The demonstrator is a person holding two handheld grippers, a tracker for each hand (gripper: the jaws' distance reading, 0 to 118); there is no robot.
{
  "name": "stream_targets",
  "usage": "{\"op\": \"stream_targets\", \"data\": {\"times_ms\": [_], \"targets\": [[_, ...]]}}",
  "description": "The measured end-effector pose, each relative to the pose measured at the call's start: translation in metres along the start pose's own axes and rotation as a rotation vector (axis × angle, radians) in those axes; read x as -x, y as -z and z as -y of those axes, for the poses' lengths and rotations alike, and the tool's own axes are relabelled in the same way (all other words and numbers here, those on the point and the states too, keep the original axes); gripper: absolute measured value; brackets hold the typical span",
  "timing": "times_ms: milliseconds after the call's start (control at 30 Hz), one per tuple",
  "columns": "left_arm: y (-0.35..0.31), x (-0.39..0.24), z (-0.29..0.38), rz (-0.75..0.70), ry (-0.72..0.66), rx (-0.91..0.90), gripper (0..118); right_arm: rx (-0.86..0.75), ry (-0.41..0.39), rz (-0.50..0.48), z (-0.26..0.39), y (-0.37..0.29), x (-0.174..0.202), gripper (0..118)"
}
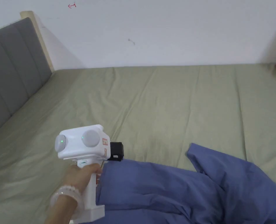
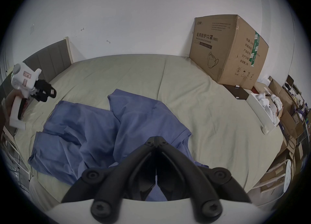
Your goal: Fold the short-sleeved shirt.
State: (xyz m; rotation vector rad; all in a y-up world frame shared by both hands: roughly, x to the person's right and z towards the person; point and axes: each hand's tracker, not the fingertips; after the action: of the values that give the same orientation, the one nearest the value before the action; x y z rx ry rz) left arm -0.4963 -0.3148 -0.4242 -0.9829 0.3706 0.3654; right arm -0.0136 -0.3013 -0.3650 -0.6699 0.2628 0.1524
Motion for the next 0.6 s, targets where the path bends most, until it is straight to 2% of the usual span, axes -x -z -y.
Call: {"op": "stream_targets", "data": {"times_ms": [200, 233, 267, 300, 333, 433, 500, 533, 600], "targets": [[0.064, -0.007, -0.013, 0.029, 0.015, 0.136, 101, 0.052, 0.02, 0.017, 0.006, 0.012, -0.004, 0], [0.076, -0.007, -0.01, 0.028, 0.007, 0.168, 95, 0.059, 0.02, 0.025, 0.007, 0.013, -0.005, 0], [0.086, -0.007, -0.004, 0.024, -0.012, 0.204, 84, 0.068, 0.018, 0.033, 0.008, 0.013, -0.006, 0], [0.092, -0.007, 0.002, 0.012, -0.015, 0.196, 83, 0.068, 0.019, 0.035, 0.009, 0.013, -0.008, 0], [0.092, -0.007, 0.007, -0.033, 0.05, 0.14, 81, 0.071, 0.019, 0.038, 0.01, 0.014, -0.01, 0], [0.078, -0.011, 0.005, -0.056, 0.034, 0.104, 39, 0.081, 0.017, 0.053, 0.011, 0.016, -0.012, 0], [0.071, -0.005, 0.003, -0.078, 0.02, 0.087, 23, 0.091, 0.023, 0.045, 0.011, 0.02, -0.016, 0], [0.065, -0.003, 0.004, -0.076, 0.03, 0.086, 4, 0.09, 0.027, 0.034, 0.009, 0.02, -0.017, 0], [0.06, 0.003, 0.005, -0.018, 0.033, 0.099, 4, 0.092, 0.019, -0.002, 0.003, 0.024, -0.019, 0]]}}
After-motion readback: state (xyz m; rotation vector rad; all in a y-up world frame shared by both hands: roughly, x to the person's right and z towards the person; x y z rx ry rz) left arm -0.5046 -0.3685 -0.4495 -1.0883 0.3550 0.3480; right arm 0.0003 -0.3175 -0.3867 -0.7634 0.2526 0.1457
